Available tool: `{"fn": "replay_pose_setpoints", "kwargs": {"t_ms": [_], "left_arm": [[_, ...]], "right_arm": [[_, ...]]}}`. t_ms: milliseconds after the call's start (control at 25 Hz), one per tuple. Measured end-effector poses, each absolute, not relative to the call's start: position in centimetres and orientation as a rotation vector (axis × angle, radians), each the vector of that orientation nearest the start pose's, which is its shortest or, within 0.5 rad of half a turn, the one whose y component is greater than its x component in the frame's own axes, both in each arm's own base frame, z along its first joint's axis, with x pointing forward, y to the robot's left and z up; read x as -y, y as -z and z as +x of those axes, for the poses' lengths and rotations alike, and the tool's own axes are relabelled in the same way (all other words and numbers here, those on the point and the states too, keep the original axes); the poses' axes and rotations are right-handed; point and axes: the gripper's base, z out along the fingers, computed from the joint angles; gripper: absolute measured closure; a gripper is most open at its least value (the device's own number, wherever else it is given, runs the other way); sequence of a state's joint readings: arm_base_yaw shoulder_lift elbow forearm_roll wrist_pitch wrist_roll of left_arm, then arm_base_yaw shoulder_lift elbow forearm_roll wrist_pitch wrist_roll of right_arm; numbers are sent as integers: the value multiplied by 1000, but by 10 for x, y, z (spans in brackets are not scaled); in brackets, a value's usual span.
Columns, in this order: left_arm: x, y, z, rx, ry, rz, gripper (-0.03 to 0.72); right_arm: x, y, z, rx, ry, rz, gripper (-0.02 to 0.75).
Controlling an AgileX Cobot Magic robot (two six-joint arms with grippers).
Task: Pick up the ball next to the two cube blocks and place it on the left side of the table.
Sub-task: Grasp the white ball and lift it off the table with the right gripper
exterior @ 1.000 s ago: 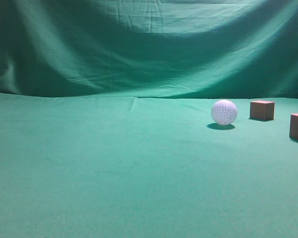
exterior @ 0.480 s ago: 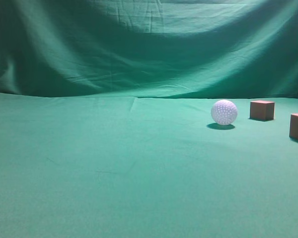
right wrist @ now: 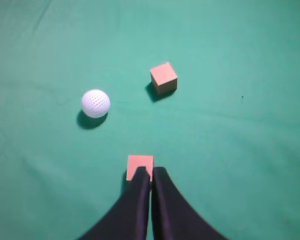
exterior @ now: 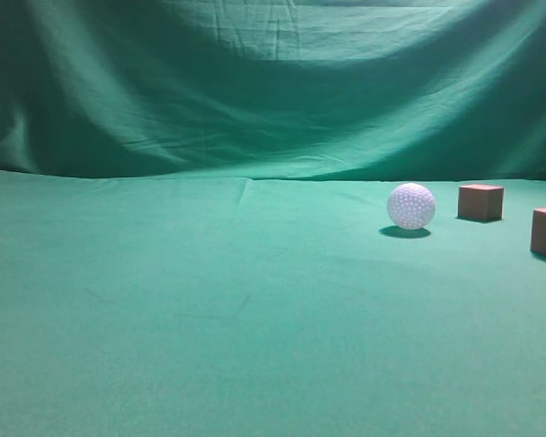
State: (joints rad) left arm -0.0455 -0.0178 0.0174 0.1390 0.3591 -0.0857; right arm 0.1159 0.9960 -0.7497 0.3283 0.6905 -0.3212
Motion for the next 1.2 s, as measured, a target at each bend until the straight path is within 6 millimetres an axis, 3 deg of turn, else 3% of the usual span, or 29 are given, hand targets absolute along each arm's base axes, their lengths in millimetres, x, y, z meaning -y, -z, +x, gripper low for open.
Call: {"fn": "replay_pose_setpoints", "kwargs": {"t_ms": [280,480,520,560,800,920,1080,1200], "left_arm": [[-2,-176,53,-1838,-44,49,688],[-2,-176,53,-1838,-44,49,688],[-2,-176,53,-1838,-44,49,688],[-2,-176,53,-1838,-44,49,688],[-2,-176,53,-1838,-44,49,688],[-2,-176,53,-1838,-44,49,688],[-2,-176,53,-1838,-44,49,688],[-2,-176,53,-1838,-44,49,688]], "right_arm": [[-93,-279,253,-2505,-312,-582,738],[-120,-246,297,-2602,-329,-651,738],[-123,-238,305,-2617,-326,-678,689],[-126,-232,312,-2621,-321,-720,689],[-145,-197,343,-2636,-426,-874,267],[-151,-183,355,-2650,-445,-882,150],[-155,-166,367,-2671,-449,-887,164],[-156,-158,371,-2677,-444,-887,326]]}}
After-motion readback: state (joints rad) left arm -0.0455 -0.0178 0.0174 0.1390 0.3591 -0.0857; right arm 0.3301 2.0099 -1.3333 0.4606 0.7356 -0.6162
